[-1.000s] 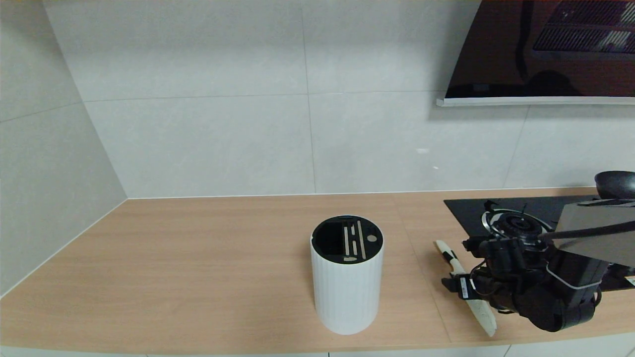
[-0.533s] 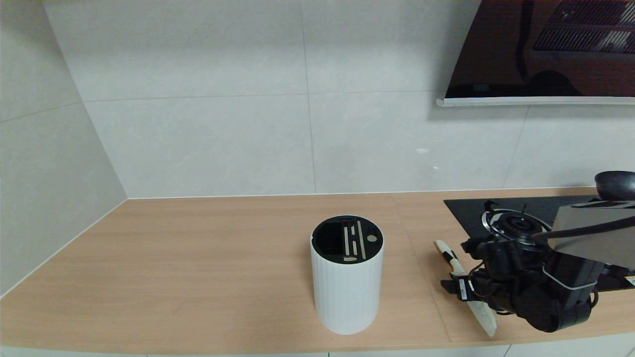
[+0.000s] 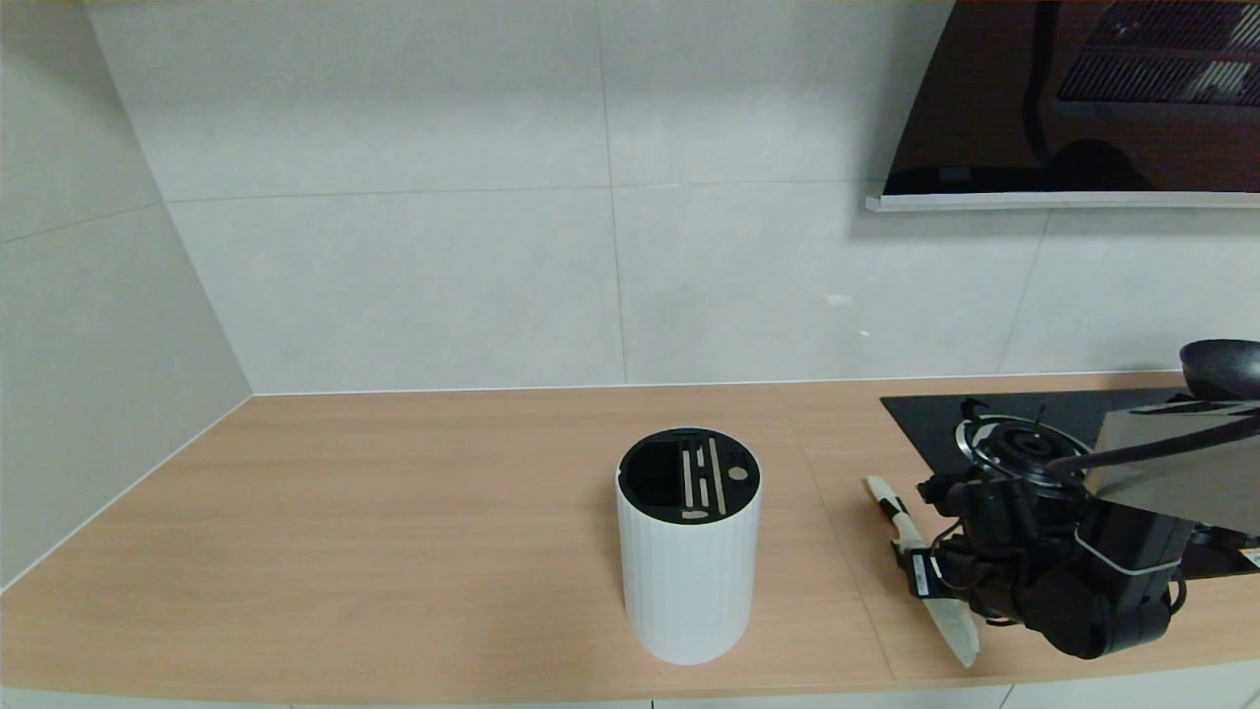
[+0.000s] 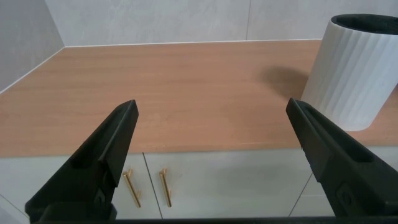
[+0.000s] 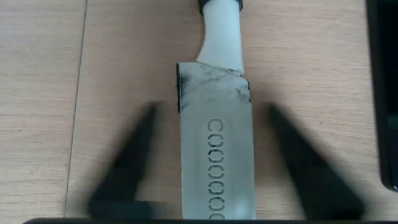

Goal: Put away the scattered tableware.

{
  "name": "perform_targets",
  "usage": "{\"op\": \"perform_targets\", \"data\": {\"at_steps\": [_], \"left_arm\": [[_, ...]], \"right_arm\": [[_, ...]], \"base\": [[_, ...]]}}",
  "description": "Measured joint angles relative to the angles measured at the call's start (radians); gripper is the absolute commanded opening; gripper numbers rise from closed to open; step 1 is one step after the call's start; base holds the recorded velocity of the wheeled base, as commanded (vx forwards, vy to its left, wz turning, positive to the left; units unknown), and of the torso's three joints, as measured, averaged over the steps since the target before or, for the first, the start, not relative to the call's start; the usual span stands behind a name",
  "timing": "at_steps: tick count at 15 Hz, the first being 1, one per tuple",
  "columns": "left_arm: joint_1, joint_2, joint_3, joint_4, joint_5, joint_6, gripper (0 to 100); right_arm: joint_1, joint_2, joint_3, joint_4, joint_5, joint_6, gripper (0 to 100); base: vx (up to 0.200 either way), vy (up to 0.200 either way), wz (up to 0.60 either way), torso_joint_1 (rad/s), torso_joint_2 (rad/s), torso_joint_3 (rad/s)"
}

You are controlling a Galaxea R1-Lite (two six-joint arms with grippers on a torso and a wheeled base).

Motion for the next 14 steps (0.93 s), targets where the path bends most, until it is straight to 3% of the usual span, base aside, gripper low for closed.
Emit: {"op": "perform_targets", "data": {"at_steps": [9, 14], "left_arm": [[0.0, 0.0, 0.0, 0.0, 0.0, 0.0, 100], [0.0, 0.0, 0.0, 0.0, 0.0, 0.002, 100]], "right_arm": [[-0.001, -0.02, 0.006, -0.017, -0.003, 0.009, 0], [-0.004, -0.164, 0.042, -0.02, -0.002, 0.027, 0]], "base": [[0.0, 0.0, 0.0, 0.0, 0.0, 0.0], [0.0, 0.0, 0.0, 0.0, 0.0, 0.0]]}}
